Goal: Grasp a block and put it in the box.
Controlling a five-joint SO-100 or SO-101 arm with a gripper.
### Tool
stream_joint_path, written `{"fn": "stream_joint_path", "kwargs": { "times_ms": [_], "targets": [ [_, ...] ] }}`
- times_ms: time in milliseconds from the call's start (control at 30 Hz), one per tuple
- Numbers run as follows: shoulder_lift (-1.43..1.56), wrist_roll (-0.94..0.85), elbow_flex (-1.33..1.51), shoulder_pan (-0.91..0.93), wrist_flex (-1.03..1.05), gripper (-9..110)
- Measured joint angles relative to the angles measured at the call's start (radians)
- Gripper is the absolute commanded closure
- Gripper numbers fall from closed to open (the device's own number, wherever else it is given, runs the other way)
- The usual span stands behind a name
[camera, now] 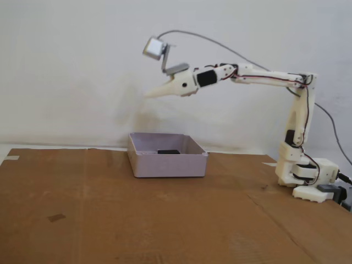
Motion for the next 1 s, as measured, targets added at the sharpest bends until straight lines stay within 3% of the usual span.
{"fn": "stream_joint_path", "kwargs": {
  "times_ms": [1000],
  "targets": [
    [0.715, -0.002, 0.867, -0.127, 0.006, 101]
  ]
}}
